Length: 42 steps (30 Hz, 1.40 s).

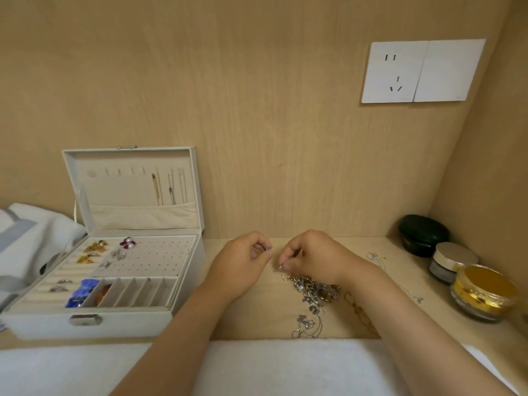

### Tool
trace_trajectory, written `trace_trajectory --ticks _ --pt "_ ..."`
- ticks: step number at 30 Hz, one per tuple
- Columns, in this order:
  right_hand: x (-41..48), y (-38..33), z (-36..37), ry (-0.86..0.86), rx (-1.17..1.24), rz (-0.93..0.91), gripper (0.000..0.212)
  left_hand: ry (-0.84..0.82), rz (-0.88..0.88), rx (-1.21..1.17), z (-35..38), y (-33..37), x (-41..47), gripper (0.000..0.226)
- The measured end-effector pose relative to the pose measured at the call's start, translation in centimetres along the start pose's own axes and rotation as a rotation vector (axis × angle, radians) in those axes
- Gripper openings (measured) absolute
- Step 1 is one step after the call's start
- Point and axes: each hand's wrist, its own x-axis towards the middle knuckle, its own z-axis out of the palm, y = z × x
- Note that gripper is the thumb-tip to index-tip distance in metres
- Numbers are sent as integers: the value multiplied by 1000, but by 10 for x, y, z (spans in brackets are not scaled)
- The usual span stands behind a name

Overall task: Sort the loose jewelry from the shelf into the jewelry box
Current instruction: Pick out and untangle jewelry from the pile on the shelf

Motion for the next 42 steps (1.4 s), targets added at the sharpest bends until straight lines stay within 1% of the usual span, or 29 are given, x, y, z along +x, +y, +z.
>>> trace_trajectory --ticks 2,5,8,12,14,21,24,28,31,34,38,42 --pt "0 -1 -3 70 183 4 8 26 -12 -11 -3 3 1 7" --pt "-1 -8 -6 101 420 13 7 81 -21 -38 -11 12 3 7" --pt "-1 -15 -4 106 535 21 9 112 18 -51 -27 20 2 8" --pt "1 -33 1 112 502 -1 10 99 51 21 -63 20 -9 4" --pt "6 -48 6 127 500 -37 10 121 52 50 -85 13 -15 4" --pt "39 -126 44 133 435 -178 13 220 -21 128 -159 -26 -44 5" --pt "56 -153 66 147 406 -202 19 246 -61 120 -181 -49 -57 8" --pt "76 -181 90 138 385 -206 16 287 -87 89 -200 -77 -72 12" --pt "86 -199 103 174 490 -201 13 285 -113 -4 -206 -92 -79 11" --pt "93 -211 110 192 632 -144 8 286 -127 -50 -212 -96 -79 12" --pt "95 -220 118 146 744 -126 10 299 -95 -20 -222 -96 -79 23" --pt "96 -221 124 125 773 -124 10 292 -90 -37 -224 -100 -79 18"
